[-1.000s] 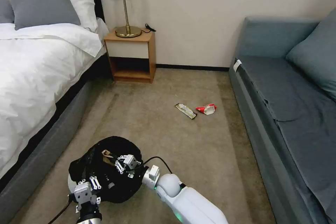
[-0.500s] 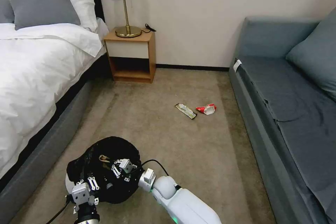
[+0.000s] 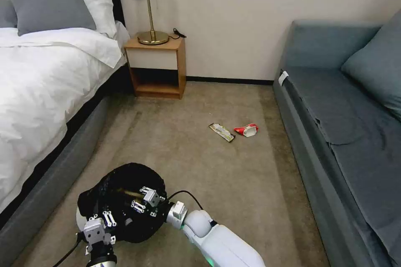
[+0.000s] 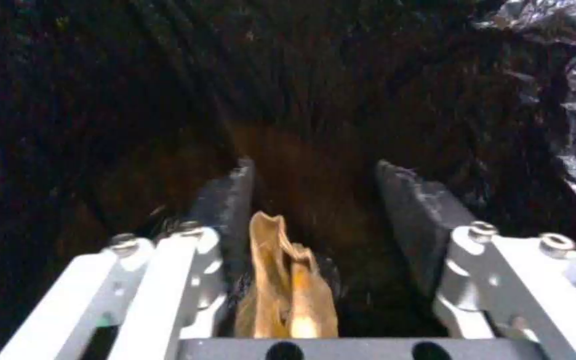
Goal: Pick up the trash bin, then pick up the garbage on the floor and place it into the trash bin.
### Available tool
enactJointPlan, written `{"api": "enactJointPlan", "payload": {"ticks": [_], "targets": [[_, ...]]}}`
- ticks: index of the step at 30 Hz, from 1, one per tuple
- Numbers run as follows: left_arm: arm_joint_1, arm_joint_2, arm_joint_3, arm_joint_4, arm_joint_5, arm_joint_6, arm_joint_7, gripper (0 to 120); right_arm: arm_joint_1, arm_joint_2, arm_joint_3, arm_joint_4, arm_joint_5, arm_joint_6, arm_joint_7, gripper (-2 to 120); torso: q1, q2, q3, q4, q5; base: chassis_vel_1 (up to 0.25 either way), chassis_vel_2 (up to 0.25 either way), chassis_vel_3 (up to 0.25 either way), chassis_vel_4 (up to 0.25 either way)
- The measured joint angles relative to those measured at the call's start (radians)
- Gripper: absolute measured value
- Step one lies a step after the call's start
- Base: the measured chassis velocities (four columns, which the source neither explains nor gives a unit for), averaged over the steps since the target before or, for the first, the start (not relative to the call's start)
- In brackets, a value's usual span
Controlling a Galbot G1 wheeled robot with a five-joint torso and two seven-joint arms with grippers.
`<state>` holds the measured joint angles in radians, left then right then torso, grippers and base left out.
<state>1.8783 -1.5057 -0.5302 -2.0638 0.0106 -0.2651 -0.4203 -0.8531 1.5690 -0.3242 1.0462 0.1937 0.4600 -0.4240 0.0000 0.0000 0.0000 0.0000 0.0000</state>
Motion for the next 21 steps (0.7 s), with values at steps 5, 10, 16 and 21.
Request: {"api": "enactJointPlan", "payload": {"ticks": [5,10,16,21], "targets": [[0.001,-0.001,-0.002,0.004,0.002,-0.014,0.009,6,-0.006,-0.005,0.005,0.012,-0.003,0.0,0.0,73,0.0,0.0,0.0,0.0,0.0,0.0,0.0,0.0,0.0],[0.002,-0.002,-0.01,0.004,0.002,-0.015,0.01,6,-0.006,-0.021,0.009,0.031,-0.002,0.0,0.002,88,0.0,0.0,0.0,0.0,0.0,0.0,0.0,0.0,0.0],[0.002,0.0,-0.029,0.014,-0.005,-0.018,0.009,6,0.011,-0.057,0.019,0.075,0.017,-0.007,0.004,100,0.0,0.0,0.0,0.0,0.0,0.0,0.0,0.0,0.0],[0.009,0.004,-0.042,0.004,-0.013,-0.018,0.007,6,0.03,-0.088,0.041,0.091,0.027,-0.009,0.006,100,0.0,0.0,0.0,0.0,0.0,0.0,0.0,0.0,0.0]]}}
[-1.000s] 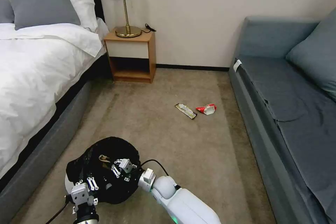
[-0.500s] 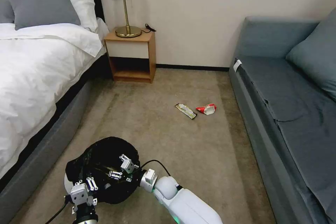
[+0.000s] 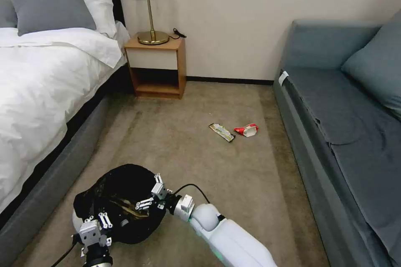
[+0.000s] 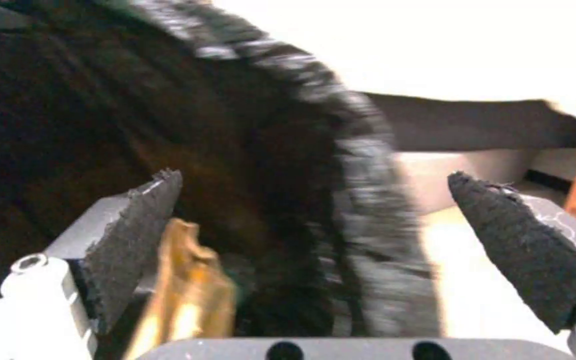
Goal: Pick up the trash bin, then pick up the garbage on the floor and place it into the trash bin.
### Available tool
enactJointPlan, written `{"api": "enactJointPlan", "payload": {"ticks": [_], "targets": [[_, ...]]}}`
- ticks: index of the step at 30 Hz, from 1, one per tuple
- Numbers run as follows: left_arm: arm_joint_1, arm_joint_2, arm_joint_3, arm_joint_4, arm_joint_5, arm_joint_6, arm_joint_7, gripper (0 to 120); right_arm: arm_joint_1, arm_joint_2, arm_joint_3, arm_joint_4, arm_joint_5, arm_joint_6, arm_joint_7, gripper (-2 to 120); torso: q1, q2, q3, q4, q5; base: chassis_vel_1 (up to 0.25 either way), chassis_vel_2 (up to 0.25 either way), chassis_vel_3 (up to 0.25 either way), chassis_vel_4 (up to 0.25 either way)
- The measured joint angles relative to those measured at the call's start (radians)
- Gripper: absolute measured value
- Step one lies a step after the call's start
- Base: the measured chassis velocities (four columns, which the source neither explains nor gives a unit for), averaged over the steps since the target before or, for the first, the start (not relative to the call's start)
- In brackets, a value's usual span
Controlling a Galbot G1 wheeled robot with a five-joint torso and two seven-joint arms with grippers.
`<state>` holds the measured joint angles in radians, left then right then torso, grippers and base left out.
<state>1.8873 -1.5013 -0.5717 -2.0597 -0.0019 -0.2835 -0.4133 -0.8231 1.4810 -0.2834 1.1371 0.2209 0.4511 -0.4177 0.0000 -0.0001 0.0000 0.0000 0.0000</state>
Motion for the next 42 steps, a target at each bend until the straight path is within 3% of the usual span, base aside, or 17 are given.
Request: {"api": "enactJointPlan", "payload": {"ticks": [12,22,32,42], "targets": [[0.015,0.001,-0.01,-0.017,0.006,-0.011,-0.001,6,0.045,-0.094,0.148,-0.011,-0.099,0.028,0.177,100,0.0,0.0,0.0,-0.0001,0.0002,0.0,0.0,0.0,0.0],[0.028,-0.004,-0.005,-0.023,0.015,-0.015,-0.003,6,0.031,-0.141,0.265,-0.037,-0.085,0.03,0.268,100,0.0,0.0,0.0,0.0,0.0003,0.0,0.0,0.0,0.0],[0.029,-0.007,-0.011,-0.023,0.02,-0.02,-0.004,6,-0.059,-0.224,0.356,-0.046,0.014,0.019,0.263,100,0.0,0.0,0.0,-0.0002,0.0001,0.0,0.0,0.0,0.0],[0.018,-0.006,-0.013,-0.017,0.022,-0.02,-0.004,6,-0.123,-0.242,0.424,-0.171,0.011,0.1,0.206,100,0.0,0.0,0.0,-0.0001,0.0002,0.0,0.0,0.0,0.0]]}}
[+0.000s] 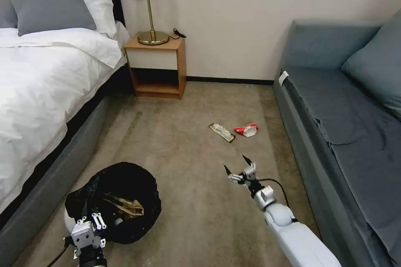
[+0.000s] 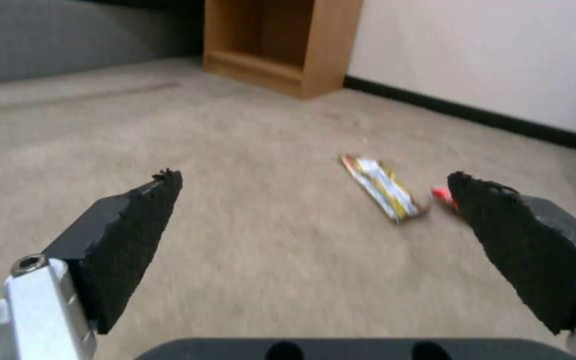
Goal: Pick up the trash bin, then pick up the garbage on the floor and place it into the trash bin.
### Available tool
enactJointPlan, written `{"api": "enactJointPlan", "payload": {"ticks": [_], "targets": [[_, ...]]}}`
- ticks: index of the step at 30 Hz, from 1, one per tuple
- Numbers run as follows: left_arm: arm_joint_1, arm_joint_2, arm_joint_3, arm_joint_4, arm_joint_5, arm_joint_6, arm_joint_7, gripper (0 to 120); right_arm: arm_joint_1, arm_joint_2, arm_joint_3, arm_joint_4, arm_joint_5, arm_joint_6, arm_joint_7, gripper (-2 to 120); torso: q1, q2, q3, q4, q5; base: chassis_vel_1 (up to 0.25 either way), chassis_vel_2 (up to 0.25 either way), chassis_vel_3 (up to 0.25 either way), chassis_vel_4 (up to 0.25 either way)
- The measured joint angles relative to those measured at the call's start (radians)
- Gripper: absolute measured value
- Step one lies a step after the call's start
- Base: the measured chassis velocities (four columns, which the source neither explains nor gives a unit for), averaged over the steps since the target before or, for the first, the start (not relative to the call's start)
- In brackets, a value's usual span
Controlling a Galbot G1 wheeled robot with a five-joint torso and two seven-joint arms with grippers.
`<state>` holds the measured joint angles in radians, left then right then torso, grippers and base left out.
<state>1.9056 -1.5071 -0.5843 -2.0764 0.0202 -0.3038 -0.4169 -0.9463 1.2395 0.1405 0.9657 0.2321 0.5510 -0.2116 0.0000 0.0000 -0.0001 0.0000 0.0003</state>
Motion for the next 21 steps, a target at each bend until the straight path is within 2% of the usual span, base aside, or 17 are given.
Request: {"api": "enactJointPlan", "payload": {"ticks": [9,21], "targets": [[-0.012,-0.001,0.006,0.017,0.004,0.0,0.0,6,-0.018,0.014,0.067,-0.089,-0.003,0.057,-0.047,100,0.0,0.0,0.0,0.0,-0.0003,0.0,0.0,0.0,0.0],[-0.017,0.002,0.006,0.033,0.002,-0.003,0.0,6,-0.012,0.023,0.082,-0.136,-0.001,0.076,-0.072,100,0.0,0.0,0.0,0.0001,-0.0002,0.0,0.0,0.0,0.0]]}}
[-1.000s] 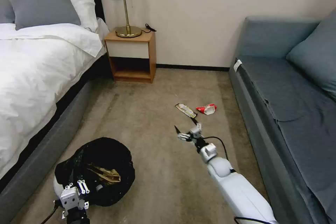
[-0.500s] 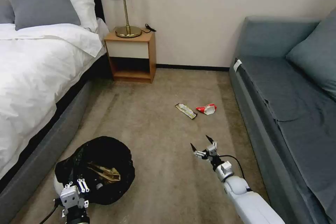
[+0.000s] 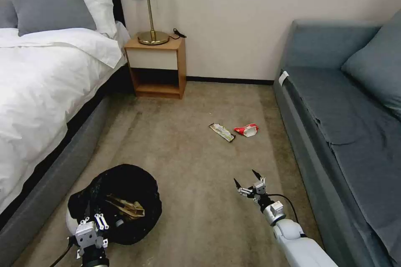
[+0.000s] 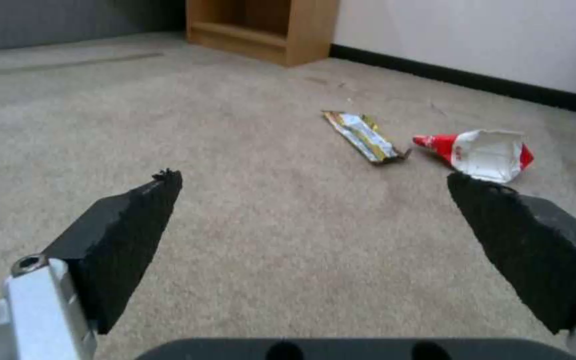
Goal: Pick up the trash bin, then pick up the garbage on the floor and place it into the trash bin.
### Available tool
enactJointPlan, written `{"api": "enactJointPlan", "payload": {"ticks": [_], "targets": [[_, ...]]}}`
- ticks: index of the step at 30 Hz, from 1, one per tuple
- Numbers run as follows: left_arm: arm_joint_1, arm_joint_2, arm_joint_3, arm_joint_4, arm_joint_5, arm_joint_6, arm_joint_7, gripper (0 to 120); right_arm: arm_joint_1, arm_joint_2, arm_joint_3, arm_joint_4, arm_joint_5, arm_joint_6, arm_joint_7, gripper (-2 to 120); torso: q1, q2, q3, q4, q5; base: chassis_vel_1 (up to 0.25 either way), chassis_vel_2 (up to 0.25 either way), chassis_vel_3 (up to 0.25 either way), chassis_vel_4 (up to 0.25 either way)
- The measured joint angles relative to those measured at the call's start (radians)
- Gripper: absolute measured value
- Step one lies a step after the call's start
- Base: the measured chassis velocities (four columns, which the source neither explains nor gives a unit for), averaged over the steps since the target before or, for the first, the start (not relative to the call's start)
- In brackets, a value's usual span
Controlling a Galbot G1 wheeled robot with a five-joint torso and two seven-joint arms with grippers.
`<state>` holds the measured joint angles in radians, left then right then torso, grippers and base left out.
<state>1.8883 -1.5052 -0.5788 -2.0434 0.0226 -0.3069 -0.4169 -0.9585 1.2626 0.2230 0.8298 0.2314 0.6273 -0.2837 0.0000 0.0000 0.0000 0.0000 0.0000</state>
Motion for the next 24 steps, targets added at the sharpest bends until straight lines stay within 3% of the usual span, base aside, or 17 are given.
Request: {"api": "enactJointPlan", "payload": {"ticks": [24], "targets": [[-0.01,0.004,0.01,0.028,-0.001,-0.01,0.0,6,0.012,0.002,0.035,-0.067,0.004,0.028,-0.021,100,0.0,0.0,0.0,0.0,0.0,-0.008,0.002,0.009,-0.002]]}}
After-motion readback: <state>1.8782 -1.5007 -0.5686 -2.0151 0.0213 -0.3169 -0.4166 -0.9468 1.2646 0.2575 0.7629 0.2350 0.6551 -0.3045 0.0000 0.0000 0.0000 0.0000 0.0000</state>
